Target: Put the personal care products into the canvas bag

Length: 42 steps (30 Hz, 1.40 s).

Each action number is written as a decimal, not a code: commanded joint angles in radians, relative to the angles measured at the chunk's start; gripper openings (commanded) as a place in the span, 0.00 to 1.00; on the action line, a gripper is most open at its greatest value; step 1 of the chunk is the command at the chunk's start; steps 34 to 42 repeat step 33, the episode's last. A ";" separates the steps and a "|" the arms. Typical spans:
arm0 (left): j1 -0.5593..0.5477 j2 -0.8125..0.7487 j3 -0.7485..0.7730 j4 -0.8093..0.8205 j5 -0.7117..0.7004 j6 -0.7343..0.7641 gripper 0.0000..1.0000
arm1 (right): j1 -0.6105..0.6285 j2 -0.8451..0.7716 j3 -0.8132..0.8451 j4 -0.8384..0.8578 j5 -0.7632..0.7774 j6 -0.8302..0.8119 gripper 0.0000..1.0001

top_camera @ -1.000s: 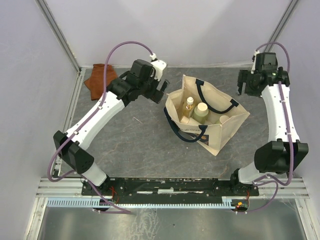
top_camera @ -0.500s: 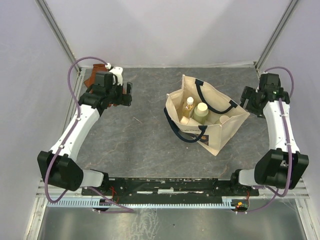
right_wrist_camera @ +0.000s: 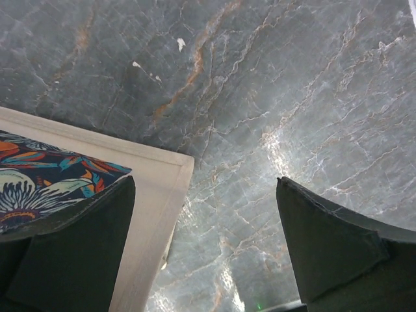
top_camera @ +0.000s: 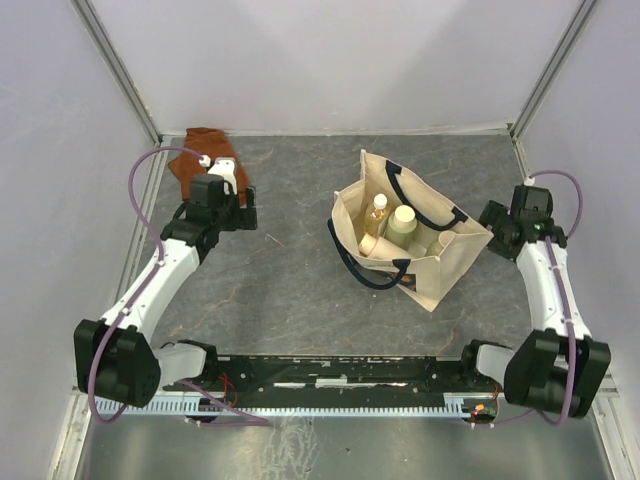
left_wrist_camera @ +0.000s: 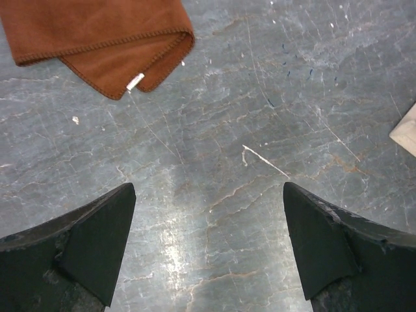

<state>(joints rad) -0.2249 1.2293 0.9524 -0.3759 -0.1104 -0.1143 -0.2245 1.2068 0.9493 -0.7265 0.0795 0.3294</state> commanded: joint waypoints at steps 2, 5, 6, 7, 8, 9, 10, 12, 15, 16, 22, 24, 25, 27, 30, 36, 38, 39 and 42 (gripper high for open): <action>0.002 -0.062 -0.070 0.173 -0.058 -0.050 1.00 | -0.002 -0.127 -0.118 0.154 0.008 0.014 0.96; 0.002 -0.048 -0.070 0.164 -0.067 -0.051 1.00 | -0.002 -0.142 -0.172 0.198 -0.007 0.029 0.96; 0.002 -0.044 -0.069 0.161 -0.075 -0.048 1.00 | -0.002 -0.142 -0.186 0.210 -0.013 0.030 0.96; 0.002 -0.040 -0.070 0.161 -0.087 -0.047 1.00 | -0.002 -0.141 -0.200 0.225 -0.017 0.030 0.96; 0.002 -0.039 -0.072 0.162 -0.096 -0.047 1.00 | -0.002 -0.137 -0.210 0.233 -0.018 0.031 0.96; 0.002 -0.037 -0.075 0.163 -0.101 -0.049 0.99 | -0.002 -0.132 -0.221 0.241 -0.018 0.031 0.96; 0.002 -0.035 -0.077 0.163 -0.101 -0.053 1.00 | -0.001 -0.126 -0.227 0.243 -0.021 0.031 0.96; 0.002 -0.033 -0.077 0.165 -0.098 -0.060 1.00 | -0.002 -0.118 -0.229 0.247 -0.026 0.033 0.96; 0.003 -0.027 -0.076 0.166 -0.095 -0.065 1.00 | -0.002 -0.113 -0.228 0.248 -0.027 0.029 0.96; 0.003 -0.026 -0.077 0.167 -0.094 -0.065 1.00 | -0.002 -0.115 -0.228 0.248 -0.028 0.029 0.96; 0.002 -0.027 -0.080 0.175 -0.098 -0.074 1.00 | -0.001 -0.108 -0.230 0.247 -0.036 0.028 0.96; 0.002 -0.025 -0.080 0.175 -0.105 -0.077 1.00 | -0.001 -0.110 -0.230 0.245 -0.037 0.027 0.96; 0.002 -0.023 -0.080 0.175 -0.110 -0.077 0.99 | -0.001 -0.111 -0.230 0.245 -0.037 0.026 0.96; 0.002 -0.019 -0.080 0.174 -0.115 -0.077 1.00 | -0.002 -0.115 -0.230 0.243 -0.034 0.026 0.96; 0.002 -0.013 -0.077 0.170 -0.119 -0.079 1.00 | -0.001 -0.114 -0.228 0.242 -0.035 0.026 0.96; 0.003 -0.012 -0.075 0.170 -0.110 -0.075 1.00 | -0.002 -0.109 -0.227 0.239 -0.039 0.026 0.96; 0.003 -0.012 -0.075 0.170 -0.110 -0.075 1.00 | -0.002 -0.109 -0.227 0.239 -0.039 0.026 0.96; 0.003 -0.012 -0.075 0.170 -0.110 -0.075 1.00 | -0.002 -0.109 -0.227 0.239 -0.039 0.026 0.96; 0.003 -0.012 -0.075 0.170 -0.110 -0.075 1.00 | -0.002 -0.109 -0.227 0.239 -0.039 0.026 0.96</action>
